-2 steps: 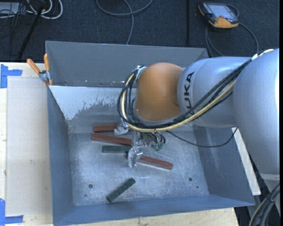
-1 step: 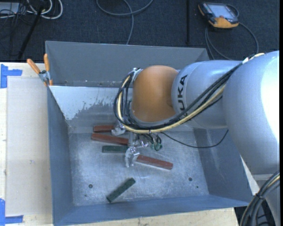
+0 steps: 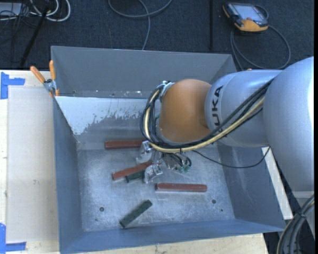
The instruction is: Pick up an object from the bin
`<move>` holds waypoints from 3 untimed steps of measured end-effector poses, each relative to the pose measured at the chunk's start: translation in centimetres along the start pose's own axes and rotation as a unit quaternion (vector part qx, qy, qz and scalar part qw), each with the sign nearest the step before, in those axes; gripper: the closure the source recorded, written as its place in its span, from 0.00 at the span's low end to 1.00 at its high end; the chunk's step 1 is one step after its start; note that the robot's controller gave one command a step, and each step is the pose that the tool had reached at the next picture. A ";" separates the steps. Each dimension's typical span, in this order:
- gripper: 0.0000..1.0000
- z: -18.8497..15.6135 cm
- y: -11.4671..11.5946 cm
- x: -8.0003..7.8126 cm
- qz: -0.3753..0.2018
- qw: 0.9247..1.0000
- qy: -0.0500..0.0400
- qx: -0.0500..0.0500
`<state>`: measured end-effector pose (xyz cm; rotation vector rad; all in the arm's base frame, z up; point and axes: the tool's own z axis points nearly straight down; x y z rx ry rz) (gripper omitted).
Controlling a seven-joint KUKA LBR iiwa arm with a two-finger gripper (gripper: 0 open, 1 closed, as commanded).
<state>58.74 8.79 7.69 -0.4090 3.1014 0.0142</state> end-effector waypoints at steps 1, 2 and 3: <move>1.00 0.0 0.0 0.0 0.000 1.000 0.000 0.000; 1.00 -0.2 0.0 0.1 0.000 1.000 0.001 0.001; 1.00 -0.6 -0.1 0.2 0.000 1.000 0.005 0.003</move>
Offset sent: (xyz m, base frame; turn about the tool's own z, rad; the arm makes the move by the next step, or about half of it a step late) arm 0.0000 -0.0002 0.0220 -0.0001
